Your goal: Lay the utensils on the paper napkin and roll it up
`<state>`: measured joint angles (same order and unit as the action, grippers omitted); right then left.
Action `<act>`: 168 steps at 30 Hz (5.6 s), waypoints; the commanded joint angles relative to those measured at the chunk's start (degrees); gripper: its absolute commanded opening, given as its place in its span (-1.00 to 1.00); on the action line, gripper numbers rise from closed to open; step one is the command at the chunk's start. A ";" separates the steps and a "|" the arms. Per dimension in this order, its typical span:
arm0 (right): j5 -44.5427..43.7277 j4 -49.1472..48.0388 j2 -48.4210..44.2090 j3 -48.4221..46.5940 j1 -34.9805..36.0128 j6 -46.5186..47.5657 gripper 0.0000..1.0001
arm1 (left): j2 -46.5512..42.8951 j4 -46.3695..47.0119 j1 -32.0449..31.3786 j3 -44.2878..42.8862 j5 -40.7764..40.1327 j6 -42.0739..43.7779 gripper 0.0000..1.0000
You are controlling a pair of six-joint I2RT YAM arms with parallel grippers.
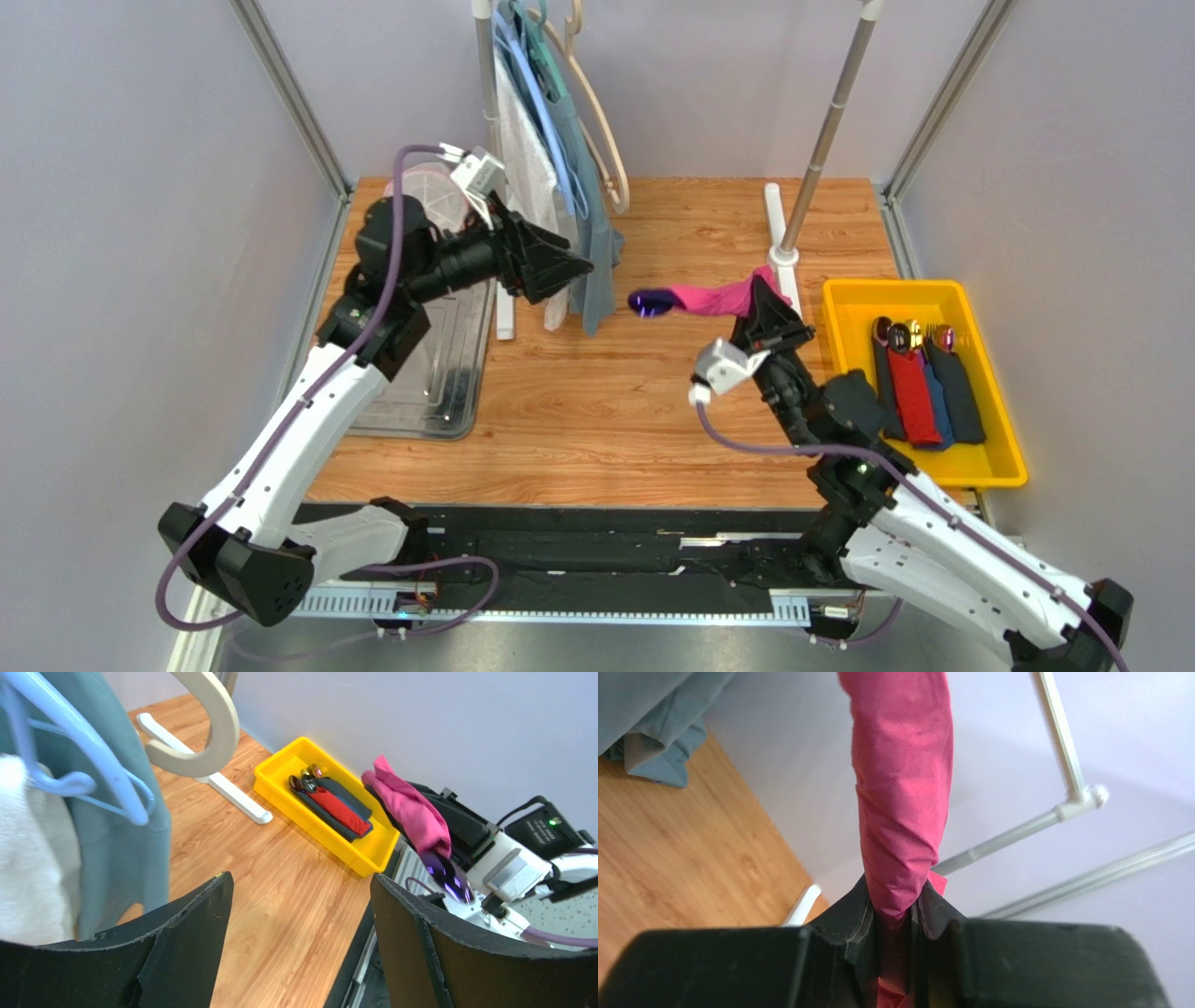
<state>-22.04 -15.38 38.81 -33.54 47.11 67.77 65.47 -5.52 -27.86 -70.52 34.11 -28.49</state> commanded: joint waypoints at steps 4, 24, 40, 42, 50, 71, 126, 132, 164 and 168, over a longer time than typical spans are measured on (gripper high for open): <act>26.40 2.62 -14.27 6.73 0.79 20.90 -1.00 | 1.14 -14.51 3.78 -8.58 22.74 2.94 0.64; 40.06 11.34 -16.22 8.40 3.16 34.36 -1.00 | 11.87 -18.90 -16.52 -9.72 14.42 -8.34 0.98; 34.26 7.73 -14.55 7.96 8.17 34.45 -1.00 | 16.88 -20.24 -21.36 -9.38 12.47 -8.77 0.23; 33.82 8.08 -14.81 8.05 8.35 34.62 -1.00 | 16.62 -18.92 -21.36 -8.93 13.78 -9.30 0.22; 33.03 7.29 -14.99 8.32 8.70 35.33 -1.00 | 16.00 -10.93 -21.36 -4.45 18.80 -14.57 0.36; 27.49 32.75 -22.46 1.65 9.40 21.90 -0.11 | 12.93 -18.81 -17.85 -2.07 19.07 -1.14 -1.00; 76.79 35.78 8.83 -20.52 -11.69 -111.26 0.43 | -15.73 13.25 -51.16 27.63 -30.68 125.69 -1.00; 79.35 31.11 8.48 -16.56 -11.69 -116.02 0.21 | -13.88 17.38 -51.07 26.84 -31.30 127.10 -1.00; 78.37 49.64 6.98 -23.32 -27.32 -96.96 -1.00 | -13.26 18.01 -51.16 27.72 -42.36 125.18 0.22; 78.21 66.65 12.68 -27.97 -37.51 -81.25 -1.00 | -14.05 14.49 -51.16 27.81 -46.49 119.82 0.23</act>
<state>55.88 35.83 46.87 -55.11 17.74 -30.00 52.90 11.07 -78.98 -41.95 -7.40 97.27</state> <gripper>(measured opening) 0.118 0.612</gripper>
